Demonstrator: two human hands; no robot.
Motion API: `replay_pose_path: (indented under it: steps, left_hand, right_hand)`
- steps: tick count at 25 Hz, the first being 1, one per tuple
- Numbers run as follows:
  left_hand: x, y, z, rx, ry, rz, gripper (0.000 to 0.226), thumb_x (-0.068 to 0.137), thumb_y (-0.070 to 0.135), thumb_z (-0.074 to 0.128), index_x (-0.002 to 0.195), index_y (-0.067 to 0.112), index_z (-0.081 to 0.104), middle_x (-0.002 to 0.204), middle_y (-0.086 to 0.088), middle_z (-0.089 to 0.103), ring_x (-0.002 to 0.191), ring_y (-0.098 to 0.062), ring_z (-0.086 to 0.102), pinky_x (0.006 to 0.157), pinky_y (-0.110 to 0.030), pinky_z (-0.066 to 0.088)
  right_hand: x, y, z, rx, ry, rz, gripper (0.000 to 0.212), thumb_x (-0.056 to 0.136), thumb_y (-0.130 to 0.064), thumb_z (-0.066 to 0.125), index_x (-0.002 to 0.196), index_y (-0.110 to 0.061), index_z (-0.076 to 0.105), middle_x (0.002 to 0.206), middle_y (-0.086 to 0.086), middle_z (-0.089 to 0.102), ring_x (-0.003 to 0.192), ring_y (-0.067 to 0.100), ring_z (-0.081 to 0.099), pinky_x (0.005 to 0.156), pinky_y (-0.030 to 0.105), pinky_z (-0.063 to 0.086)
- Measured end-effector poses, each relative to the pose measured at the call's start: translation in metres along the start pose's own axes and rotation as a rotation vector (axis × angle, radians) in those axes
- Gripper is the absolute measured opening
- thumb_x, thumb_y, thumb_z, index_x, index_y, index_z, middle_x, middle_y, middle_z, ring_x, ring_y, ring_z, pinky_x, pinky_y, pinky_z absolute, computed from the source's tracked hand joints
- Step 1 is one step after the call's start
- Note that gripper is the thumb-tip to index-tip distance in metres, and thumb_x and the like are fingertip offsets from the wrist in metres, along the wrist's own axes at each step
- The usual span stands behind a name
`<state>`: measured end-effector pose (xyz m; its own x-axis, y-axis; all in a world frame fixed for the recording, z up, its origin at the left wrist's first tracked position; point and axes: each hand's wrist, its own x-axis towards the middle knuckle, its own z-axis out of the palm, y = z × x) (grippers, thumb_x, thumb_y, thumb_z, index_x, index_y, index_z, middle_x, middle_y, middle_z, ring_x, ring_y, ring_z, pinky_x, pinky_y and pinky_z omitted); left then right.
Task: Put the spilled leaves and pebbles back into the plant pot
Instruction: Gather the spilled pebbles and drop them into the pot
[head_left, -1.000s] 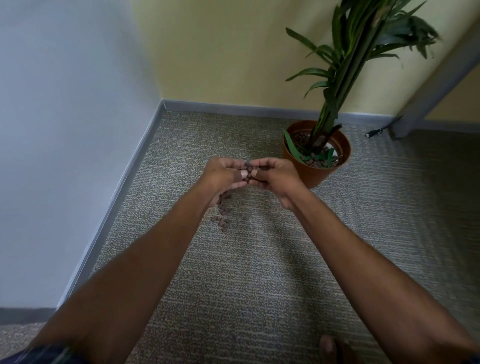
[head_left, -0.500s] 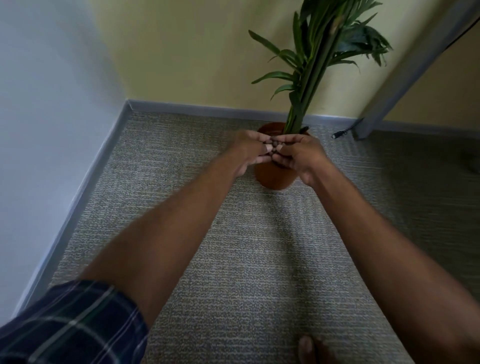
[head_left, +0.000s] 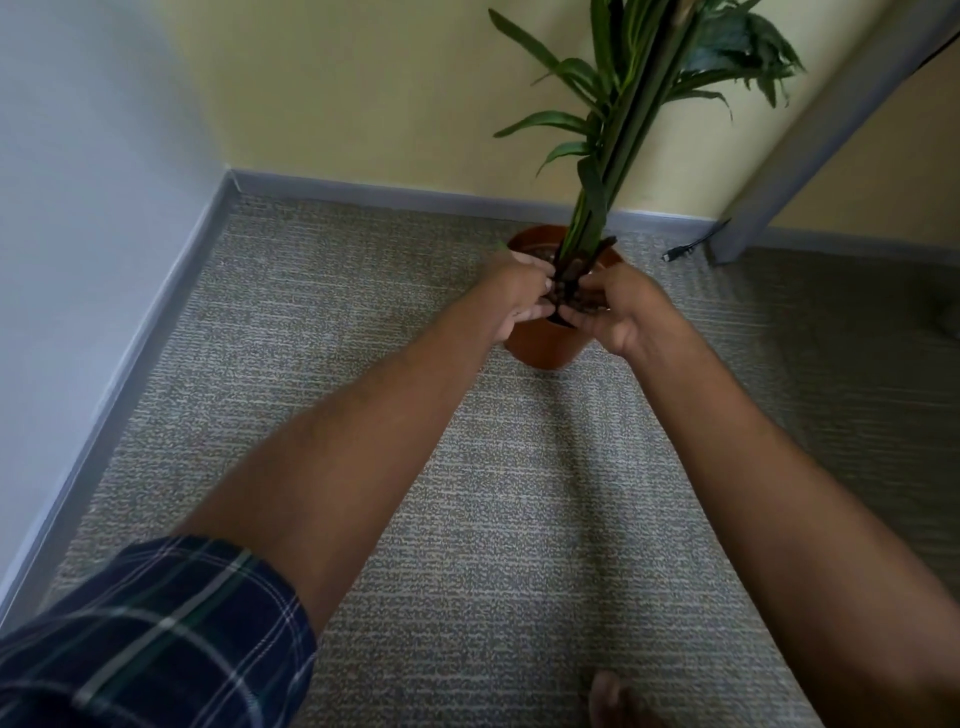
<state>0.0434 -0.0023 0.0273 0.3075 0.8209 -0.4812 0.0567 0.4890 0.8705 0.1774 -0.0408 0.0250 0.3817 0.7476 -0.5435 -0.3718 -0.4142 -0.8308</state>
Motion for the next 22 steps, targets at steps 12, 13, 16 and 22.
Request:
replay_pose_path:
  steps: [12, 13, 16, 22]
  left_hand:
    - [-0.015, -0.004, -0.085, -0.013, 0.027, 0.071, 0.027, 0.108, 0.002, 0.053, 0.130, 0.004, 0.069, 0.117, -0.020, 0.078, 0.105, -0.029, 0.081, 0.087, -0.034, 0.069]
    - [-0.018, -0.009, -0.099, -0.004, 0.030, 0.071, 0.026, 0.108, 0.001, 0.053, 0.127, 0.007, 0.069, 0.117, -0.019, 0.078, 0.107, -0.029, 0.081, 0.089, -0.036, 0.069]
    - [-0.026, -0.029, -0.139, 0.074, 0.126, 0.064, 0.019, 0.105, 0.001, 0.058, 0.116, 0.010, 0.070, 0.118, -0.019, 0.079, 0.104, -0.029, 0.080, 0.093, -0.043, 0.068]
    - [-0.033, -0.083, -0.213, 0.605, 0.297, 0.086, 0.038, 0.103, 0.002, 0.058, 0.138, 0.008, 0.070, 0.138, -0.016, 0.071, 0.121, -0.028, 0.070, 0.103, -0.041, 0.058]
  right_hand:
    - [-0.034, 0.012, 0.038, 0.179, 0.122, 0.010, 0.019, 0.104, -0.003, 0.047, 0.098, -0.012, 0.063, 0.067, 0.002, 0.050, 0.053, 0.013, 0.049, 0.044, 0.022, 0.046]
    - [-0.035, 0.021, 0.054, 0.160, 0.084, 0.011, 0.018, 0.104, -0.003, 0.050, 0.092, -0.011, 0.061, 0.065, 0.002, 0.050, 0.054, 0.013, 0.049, 0.043, 0.021, 0.044]
    - [-0.039, 0.049, 0.101, 0.029, -0.079, -0.013, 0.022, 0.104, -0.001, 0.056, 0.085, -0.010, 0.062, 0.063, 0.004, 0.055, 0.051, 0.014, 0.051, 0.041, 0.021, 0.046]
    - [-0.032, 0.122, 0.146, -0.503, -0.278, -0.141, 0.014, 0.098, 0.001, 0.065, 0.104, -0.011, 0.069, 0.088, 0.004, 0.066, 0.072, 0.013, 0.063, 0.063, 0.028, 0.057]
